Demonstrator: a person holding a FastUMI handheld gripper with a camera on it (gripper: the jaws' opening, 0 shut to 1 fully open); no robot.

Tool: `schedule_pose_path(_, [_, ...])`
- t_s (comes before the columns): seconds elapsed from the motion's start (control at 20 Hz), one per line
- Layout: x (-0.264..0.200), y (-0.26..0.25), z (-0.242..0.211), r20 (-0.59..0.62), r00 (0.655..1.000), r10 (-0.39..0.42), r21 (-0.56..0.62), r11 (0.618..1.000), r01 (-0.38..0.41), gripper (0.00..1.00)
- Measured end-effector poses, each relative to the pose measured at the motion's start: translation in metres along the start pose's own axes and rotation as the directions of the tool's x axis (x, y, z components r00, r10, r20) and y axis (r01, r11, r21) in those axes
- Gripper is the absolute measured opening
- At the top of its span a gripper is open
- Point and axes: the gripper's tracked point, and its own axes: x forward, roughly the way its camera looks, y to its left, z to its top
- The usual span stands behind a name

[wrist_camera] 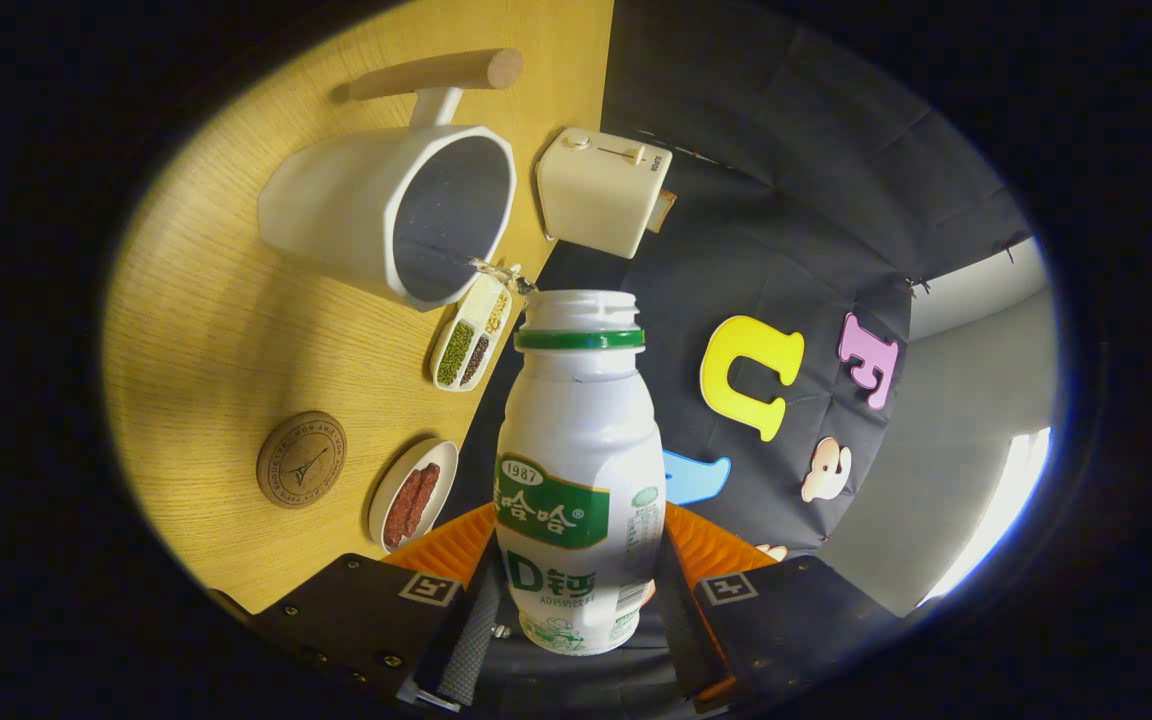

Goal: Take the bottle from table, then pour the juice into the cup, finally place the bottle on the coaster

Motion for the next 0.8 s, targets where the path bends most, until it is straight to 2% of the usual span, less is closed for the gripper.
schedule_pose_path(0.3, [-0.001,0.009,0.006,0.004,1.0,0.012,-0.033,0.999,-0.012,0.72])
schedule_pose_path(0.8, [0.005,0.013,0.011,0.0,1.0,-0.028,-0.131,0.991,0.028,0.72])
